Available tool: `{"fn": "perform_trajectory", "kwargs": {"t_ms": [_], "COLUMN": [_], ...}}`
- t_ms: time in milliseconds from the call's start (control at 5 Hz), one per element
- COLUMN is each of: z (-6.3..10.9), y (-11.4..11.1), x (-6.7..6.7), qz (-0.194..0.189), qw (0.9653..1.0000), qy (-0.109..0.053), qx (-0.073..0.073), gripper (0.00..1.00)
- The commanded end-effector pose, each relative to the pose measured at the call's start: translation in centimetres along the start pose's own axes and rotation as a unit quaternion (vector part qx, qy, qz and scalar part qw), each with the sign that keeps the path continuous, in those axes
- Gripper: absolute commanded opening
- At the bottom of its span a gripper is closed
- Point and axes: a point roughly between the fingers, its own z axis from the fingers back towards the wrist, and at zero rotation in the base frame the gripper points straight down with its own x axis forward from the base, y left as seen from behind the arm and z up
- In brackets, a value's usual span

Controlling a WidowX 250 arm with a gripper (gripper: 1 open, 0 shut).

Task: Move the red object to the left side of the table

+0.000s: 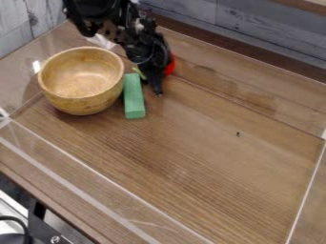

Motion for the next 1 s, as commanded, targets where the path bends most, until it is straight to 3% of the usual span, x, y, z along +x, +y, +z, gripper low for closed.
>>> {"fn": "perform_trajectory", "kwargs": {"t_ms": [0, 800], "z": [0.58, 0.38], "y": [0.32, 0.24], "x": [-0.21, -0.28], "qz": [0.021, 0.044], "qw": [0.9996, 0.9978], "qy": [-0.017, -0.029], "qx": [-0.003, -0.039], "gripper": [0.00, 0.00]}}
